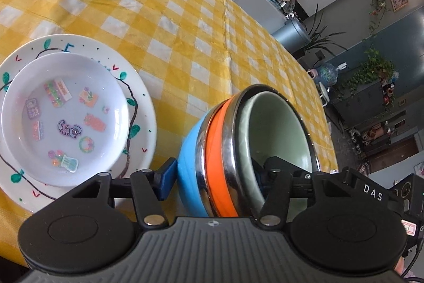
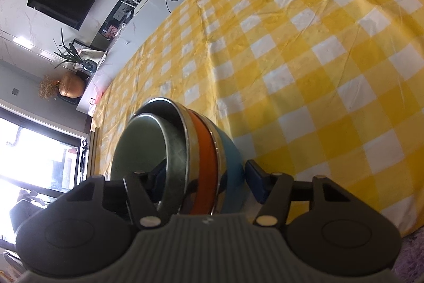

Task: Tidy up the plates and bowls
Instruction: 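Lift the bowl stack and carry it over the white plate stack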

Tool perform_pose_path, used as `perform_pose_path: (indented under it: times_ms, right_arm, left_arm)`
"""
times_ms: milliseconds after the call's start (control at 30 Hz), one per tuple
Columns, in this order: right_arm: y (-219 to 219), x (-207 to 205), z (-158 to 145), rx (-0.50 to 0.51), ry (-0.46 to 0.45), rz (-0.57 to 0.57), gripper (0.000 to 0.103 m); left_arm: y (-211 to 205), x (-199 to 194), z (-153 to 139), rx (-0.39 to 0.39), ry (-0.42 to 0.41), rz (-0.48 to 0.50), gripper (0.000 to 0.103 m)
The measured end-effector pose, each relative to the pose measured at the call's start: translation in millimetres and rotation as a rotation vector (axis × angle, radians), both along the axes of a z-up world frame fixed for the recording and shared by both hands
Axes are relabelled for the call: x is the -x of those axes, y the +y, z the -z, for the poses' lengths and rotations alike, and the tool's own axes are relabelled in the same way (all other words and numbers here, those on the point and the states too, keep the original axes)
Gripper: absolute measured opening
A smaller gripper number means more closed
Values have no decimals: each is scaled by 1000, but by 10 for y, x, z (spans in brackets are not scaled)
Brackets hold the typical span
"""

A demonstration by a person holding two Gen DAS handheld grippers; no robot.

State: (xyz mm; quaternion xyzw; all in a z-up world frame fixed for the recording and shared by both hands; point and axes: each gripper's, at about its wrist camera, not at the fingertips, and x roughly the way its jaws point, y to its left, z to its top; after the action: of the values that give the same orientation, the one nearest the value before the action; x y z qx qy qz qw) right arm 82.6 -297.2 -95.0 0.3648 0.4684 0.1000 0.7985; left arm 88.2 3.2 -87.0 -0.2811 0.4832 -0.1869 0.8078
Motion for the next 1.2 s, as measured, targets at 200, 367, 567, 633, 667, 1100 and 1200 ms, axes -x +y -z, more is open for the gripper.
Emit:
perform_pose_path:
  times_ms: [200,367,567,633,667,1100,1200]
  right_arm:
    - [-1,-17,28,-10,22,-1,57]
    - [4,0,13,21,29,7,47]
    - [-20,-5,32,16,42,18,46]
    - [-24,1,28,16,44,20,46]
    - [-19,-8,25,16,46,19,46]
    - [83,40,-125,15,19,-2,45]
    - [122,76,-193,14,6,-9,45]
  left_arm:
    - [-8,-7,-6,-5,1,2,61]
    - [-14,-15,-32,-6,-8,10,62]
    - [-42,-2,-58,-20,-11,11,62]
    - [-43,7,-68,-23,-10,12,62]
    - [-40,9,-74,-26,-10,11,62]
    - [58,127,-266,-32,-39,-8,62]
    - [99,181,-337,-34,-52,-14,62]
